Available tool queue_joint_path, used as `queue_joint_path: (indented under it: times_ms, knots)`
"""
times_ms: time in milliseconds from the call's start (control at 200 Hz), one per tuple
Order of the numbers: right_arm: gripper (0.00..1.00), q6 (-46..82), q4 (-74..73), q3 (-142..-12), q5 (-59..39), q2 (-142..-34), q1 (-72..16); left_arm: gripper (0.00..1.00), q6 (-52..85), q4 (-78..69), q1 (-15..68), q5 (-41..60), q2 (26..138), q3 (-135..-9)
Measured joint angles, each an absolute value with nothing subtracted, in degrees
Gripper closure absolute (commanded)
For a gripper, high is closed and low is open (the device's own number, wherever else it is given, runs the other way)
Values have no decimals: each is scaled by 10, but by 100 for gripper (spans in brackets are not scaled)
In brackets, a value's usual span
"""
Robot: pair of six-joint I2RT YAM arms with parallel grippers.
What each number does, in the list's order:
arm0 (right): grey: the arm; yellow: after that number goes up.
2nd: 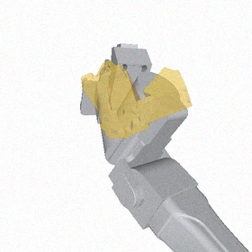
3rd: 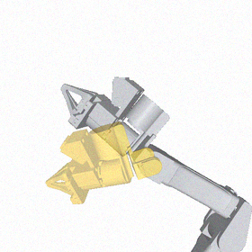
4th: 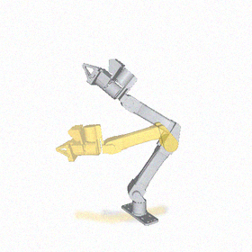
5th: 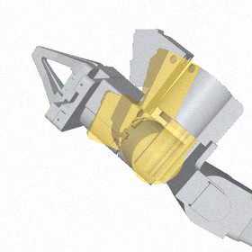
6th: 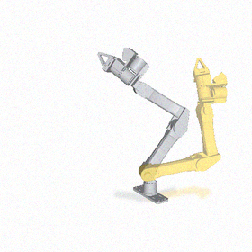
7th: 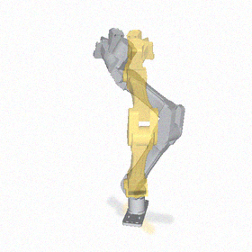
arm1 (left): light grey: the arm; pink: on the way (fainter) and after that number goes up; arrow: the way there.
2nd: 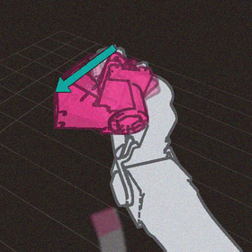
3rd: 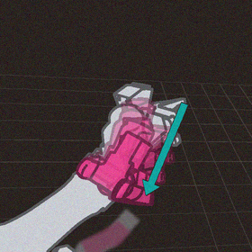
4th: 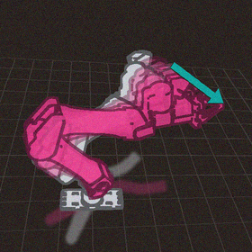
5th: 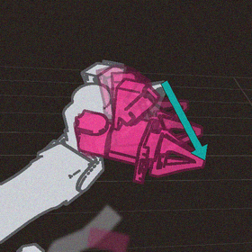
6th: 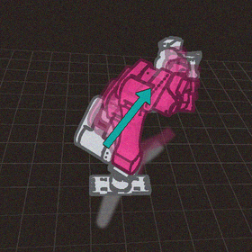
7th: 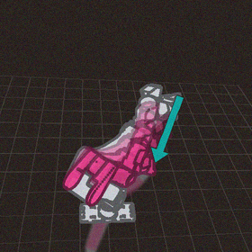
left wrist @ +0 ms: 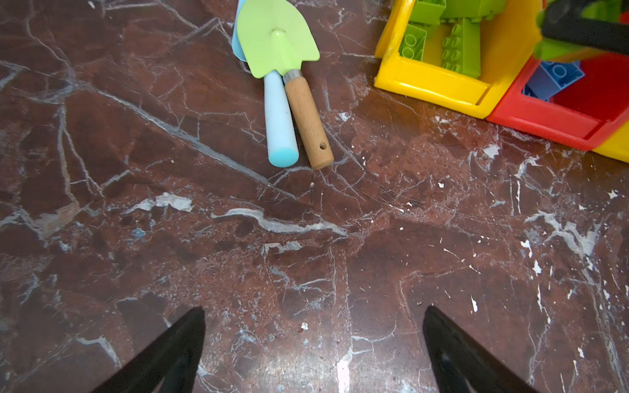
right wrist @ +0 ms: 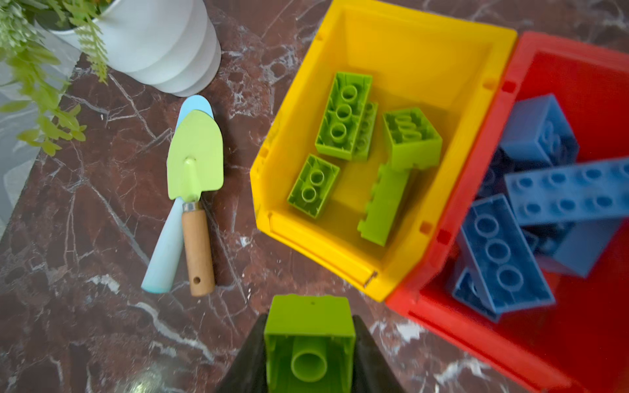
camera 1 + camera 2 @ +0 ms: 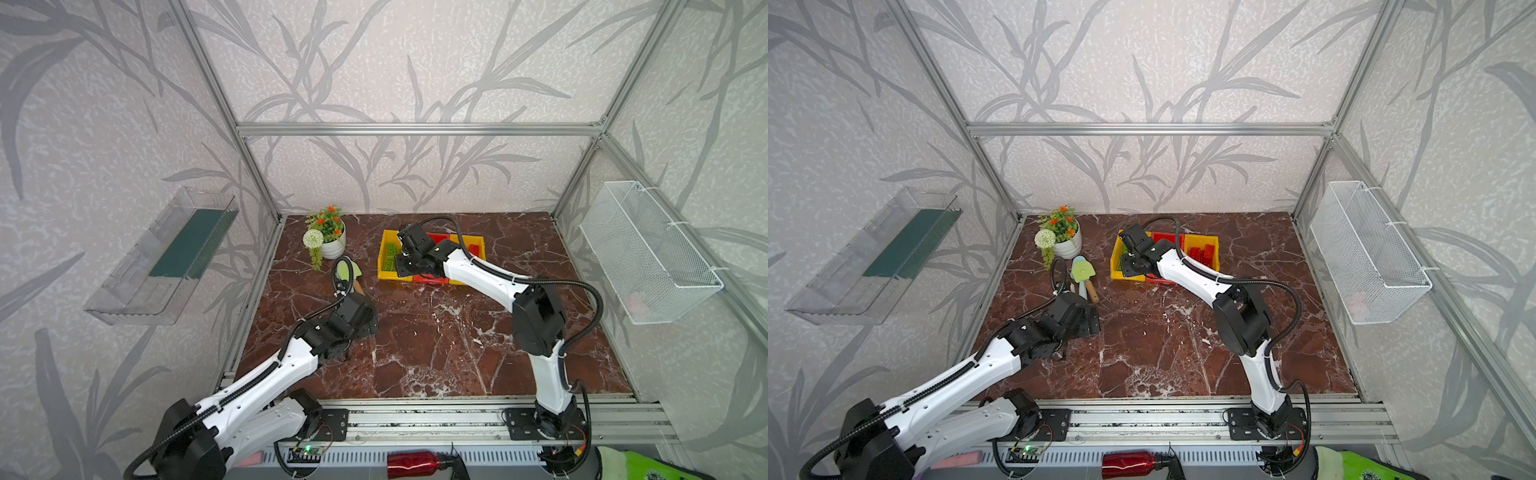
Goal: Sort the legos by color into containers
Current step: 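Carry the small lime-green brick with the right gripper over the yellow bin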
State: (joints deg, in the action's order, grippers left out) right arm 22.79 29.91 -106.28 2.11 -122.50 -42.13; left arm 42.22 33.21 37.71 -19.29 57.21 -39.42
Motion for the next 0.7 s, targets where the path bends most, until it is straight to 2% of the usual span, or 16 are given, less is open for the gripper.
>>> queue_joint_path:
  times_ms: [65, 115, 140, 185, 210, 280, 410, 515, 610, 700]
  knots:
    - [76, 206, 307, -1107, 21, -1263, -416, 1, 422, 334, 376, -203, 577, -408]
    - [72, 192, 317, -1144, 20, -1293, -410, 1, 422, 334, 375, -209, 583, -417]
    - [65, 186, 321, -1160, 20, -1305, -408, 1, 422, 334, 374, -212, 586, -422]
    - [44, 179, 329, -1192, 19, -1330, -402, 1, 422, 334, 374, -216, 592, -427]
    - [35, 172, 335, -1209, 18, -1342, -399, 1, 422, 335, 373, -218, 596, -429]
    - [22, 159, 358, -1253, 9, -1371, -392, 1, 422, 339, 373, -225, 606, -433]
    - [12, 139, 394, -1303, -12, -1387, -383, 1, 421, 347, 370, -235, 611, -435]
    - [0, 130, 400, -1314, -29, -1375, -380, 1, 420, 349, 369, -243, 608, -437]
    - [1, 123, 401, -1279, -38, -1336, -382, 1, 415, 342, 369, -253, 601, -438]
    - [1, 121, 382, -1176, -41, -1251, -382, 1, 405, 333, 369, -278, 595, -438]
